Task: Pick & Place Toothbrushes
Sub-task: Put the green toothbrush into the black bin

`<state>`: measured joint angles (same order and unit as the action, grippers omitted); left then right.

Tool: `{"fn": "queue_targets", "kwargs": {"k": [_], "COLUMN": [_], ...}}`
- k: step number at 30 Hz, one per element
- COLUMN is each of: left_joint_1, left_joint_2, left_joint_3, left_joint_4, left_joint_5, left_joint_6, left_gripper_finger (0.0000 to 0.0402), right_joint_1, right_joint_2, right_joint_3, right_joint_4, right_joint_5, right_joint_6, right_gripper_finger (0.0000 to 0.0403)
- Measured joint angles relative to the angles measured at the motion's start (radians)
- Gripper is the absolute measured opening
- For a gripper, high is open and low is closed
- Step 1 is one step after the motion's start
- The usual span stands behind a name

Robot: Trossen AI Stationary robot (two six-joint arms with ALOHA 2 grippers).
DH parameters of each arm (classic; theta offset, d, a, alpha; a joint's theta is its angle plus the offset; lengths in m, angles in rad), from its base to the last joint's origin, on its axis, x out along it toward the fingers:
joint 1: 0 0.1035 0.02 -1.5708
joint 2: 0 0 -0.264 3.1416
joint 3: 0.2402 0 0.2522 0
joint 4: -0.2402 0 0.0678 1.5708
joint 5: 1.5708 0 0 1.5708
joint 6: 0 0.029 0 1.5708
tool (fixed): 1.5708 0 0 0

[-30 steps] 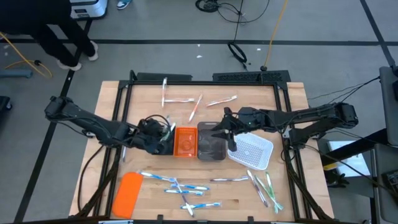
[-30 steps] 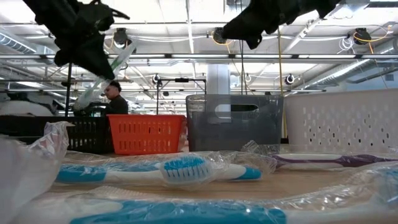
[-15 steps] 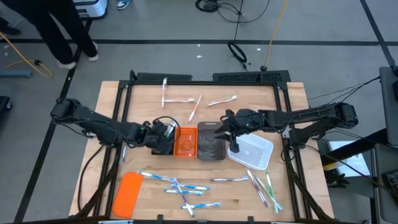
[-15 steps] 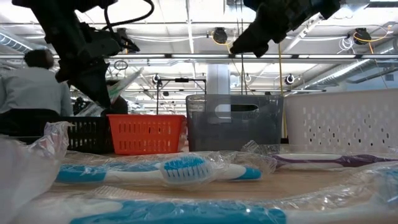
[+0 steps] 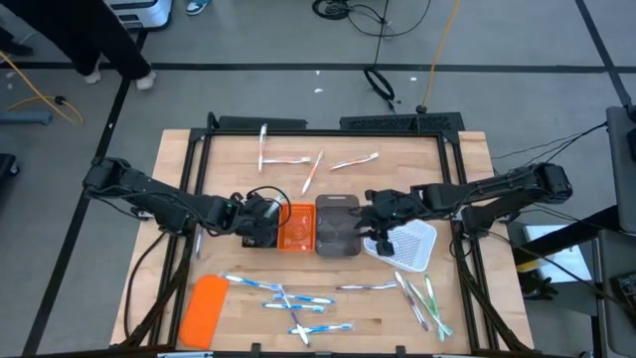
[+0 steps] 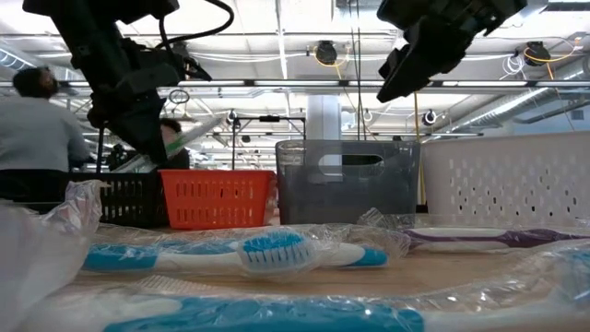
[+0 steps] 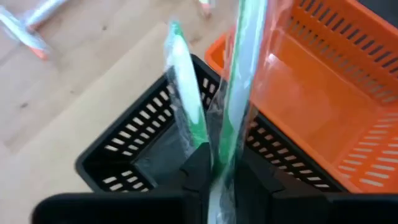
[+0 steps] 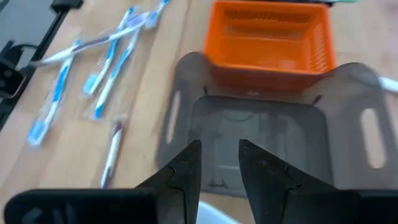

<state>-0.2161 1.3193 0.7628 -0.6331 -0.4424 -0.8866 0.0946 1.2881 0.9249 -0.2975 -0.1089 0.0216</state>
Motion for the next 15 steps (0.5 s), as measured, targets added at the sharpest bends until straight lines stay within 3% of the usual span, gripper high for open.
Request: {"fn": "queue_targets", "kwargs": {"k": [8, 15], "left_joint_1": [0.0, 0.0], "left_joint_2": [0.0, 0.0], "left_joint_3": [0.0, 0.0], "left_joint_4": [0.007, 0.024], "left_joint_5": [-0.021, -0.021], "left_joint_6": [0.014, 0.019], "left_gripper_finger": [0.0132, 0.0156], "right_joint_1": [0.112, 0.261], "right_joint_2": [0.0, 0.0], "right_joint_3": [0.0, 0.0], "right_joint_4": [-0.087, -0.17], "right_joint_5": [-0.001, -0.001], "right_joint_6": [0.092, 0.284], "right_gripper_finger": [0.01, 0.01]}}
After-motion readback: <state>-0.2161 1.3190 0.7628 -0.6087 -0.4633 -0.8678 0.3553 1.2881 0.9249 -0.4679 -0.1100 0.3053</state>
